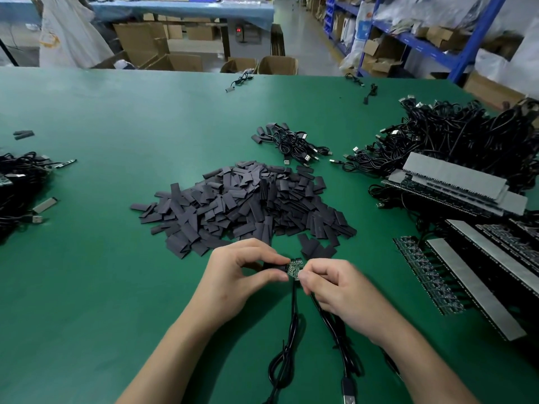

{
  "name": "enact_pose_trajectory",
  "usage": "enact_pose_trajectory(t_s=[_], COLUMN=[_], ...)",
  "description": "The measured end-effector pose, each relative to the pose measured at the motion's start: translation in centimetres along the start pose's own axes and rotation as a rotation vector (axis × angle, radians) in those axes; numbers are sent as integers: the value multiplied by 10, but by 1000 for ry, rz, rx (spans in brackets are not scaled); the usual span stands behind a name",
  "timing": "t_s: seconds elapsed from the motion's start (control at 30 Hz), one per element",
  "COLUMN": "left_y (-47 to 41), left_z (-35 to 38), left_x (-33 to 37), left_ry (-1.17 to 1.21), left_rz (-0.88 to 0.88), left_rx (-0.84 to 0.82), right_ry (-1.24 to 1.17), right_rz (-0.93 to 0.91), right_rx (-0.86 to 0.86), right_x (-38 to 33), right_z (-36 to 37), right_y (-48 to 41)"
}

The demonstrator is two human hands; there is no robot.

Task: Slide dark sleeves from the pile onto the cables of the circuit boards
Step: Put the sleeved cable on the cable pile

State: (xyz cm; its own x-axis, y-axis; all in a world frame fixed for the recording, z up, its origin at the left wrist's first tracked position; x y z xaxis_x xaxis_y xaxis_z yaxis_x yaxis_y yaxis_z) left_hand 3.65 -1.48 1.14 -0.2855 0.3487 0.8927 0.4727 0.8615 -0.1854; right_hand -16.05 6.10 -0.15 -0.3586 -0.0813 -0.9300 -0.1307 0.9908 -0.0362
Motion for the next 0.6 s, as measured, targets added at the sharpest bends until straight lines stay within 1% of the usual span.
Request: enact_pose_trajectory(t_s=[0.2,0.4,0.6], left_y=[1,2,3], left_z=[0,1,3], left_x=[2,5,4], left_ry=[-54,-242,-267], left_rz=[41,159,162], left_rx=[2,-64,-90], right_ry=[44,131,184], right_rz=[-7,-6,18], right_rx=[-7,1,-32], right_x=[-3,-6,-8], right_z=[0,-1,-1], right_y=[-1,2,2])
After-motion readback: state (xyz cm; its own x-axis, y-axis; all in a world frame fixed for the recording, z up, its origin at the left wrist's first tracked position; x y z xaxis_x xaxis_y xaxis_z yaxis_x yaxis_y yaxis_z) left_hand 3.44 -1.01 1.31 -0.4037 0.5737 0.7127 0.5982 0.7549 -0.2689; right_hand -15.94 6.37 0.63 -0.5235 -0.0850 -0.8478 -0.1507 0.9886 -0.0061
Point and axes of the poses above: each hand's wrist, its own y-axis away from the middle knuckle, its own z-axis out of the palm, x = y × z, the point moved 2 cm from there along -y, towards the middle knuckle, and after that the axes turned 9 degrees about -z, right-handed, at the moved point
